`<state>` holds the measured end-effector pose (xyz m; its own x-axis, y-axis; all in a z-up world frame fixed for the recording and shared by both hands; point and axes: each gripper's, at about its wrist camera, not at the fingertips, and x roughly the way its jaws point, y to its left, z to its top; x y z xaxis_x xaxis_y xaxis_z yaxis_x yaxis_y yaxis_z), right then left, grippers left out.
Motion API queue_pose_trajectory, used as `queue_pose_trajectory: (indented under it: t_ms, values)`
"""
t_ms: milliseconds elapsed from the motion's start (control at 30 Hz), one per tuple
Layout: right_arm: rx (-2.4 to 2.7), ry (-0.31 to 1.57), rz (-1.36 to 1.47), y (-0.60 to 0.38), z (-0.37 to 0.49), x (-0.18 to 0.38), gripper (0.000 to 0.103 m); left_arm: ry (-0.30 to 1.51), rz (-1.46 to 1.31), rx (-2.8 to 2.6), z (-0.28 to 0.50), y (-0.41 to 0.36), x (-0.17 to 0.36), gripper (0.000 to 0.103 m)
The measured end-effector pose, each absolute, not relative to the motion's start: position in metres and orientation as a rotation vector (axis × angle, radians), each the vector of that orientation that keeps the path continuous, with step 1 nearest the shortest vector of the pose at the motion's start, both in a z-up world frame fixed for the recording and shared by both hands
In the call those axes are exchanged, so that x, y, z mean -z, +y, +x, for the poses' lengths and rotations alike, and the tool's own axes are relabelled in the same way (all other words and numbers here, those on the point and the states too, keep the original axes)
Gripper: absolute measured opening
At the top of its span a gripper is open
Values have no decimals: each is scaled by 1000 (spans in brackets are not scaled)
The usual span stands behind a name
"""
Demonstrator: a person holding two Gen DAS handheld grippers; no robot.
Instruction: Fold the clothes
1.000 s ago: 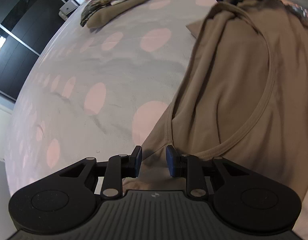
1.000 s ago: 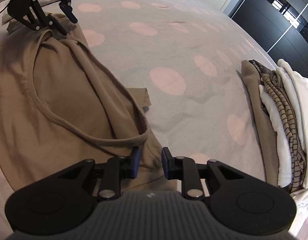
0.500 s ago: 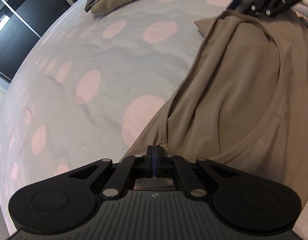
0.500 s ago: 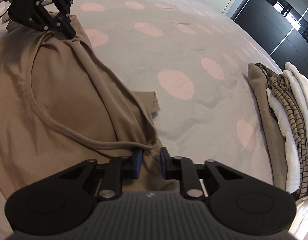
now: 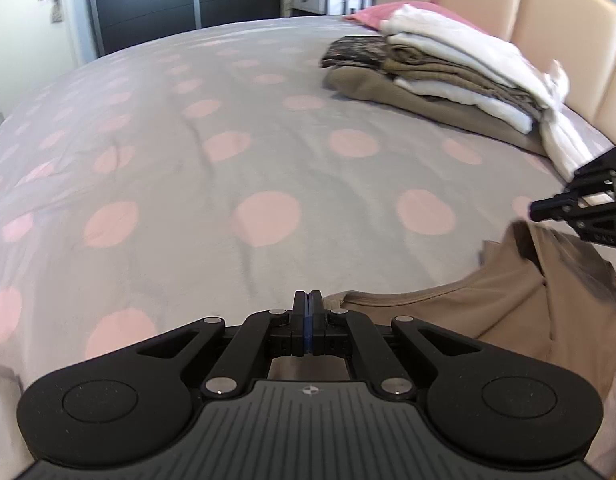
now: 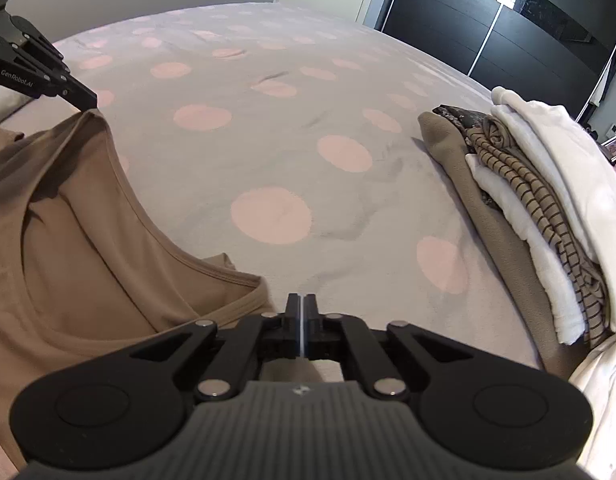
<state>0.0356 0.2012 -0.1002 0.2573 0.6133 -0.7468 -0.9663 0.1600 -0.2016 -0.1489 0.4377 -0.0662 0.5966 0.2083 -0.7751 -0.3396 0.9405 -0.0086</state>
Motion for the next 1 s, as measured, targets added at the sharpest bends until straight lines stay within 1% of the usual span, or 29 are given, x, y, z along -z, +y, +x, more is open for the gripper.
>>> queue_pose_trajectory:
  t_ms: [33, 67, 233, 267, 300, 333, 367, 467, 700, 900, 1000]
  values:
    - [-1228, 585, -743, 201, 38, 99, 12, 885, -154, -328, -149, 438, 67, 0]
    - [-1231, 596, -730, 200, 41, 97, 21, 896, -156, -324, -150, 438, 69, 0]
    - [-1226, 615, -715, 194, 56, 90, 22, 925, -140, -334, -160, 438, 72, 1]
    - [-1231, 615, -728, 193, 59, 91, 22, 927, -129, -332, -162, 439, 72, 5]
    - [-1242, 618, -744, 191, 60, 92, 26, 929, -119, -330, -165, 439, 71, 8]
    - [-1260, 624, -758, 189, 62, 94, 27, 932, -108, -327, -167, 440, 71, 15]
    - [-1273, 623, -776, 187, 62, 96, 28, 941, -92, -320, -168, 439, 72, 19]
    - [-1291, 585, -848, 184, 54, 103, 34, 978, -57, -312, -170, 438, 80, 21]
    - [-1307, 550, -962, 183, 44, 119, 31, 1058, -22, -290, -173, 438, 100, 22]
    - [-1302, 539, -1032, 184, 38, 133, 28, 1072, -1, -290, -174, 436, 109, 27]
    - [-1284, 565, -1038, 188, 40, 139, 28, 1070, -6, -296, -173, 436, 111, 29]
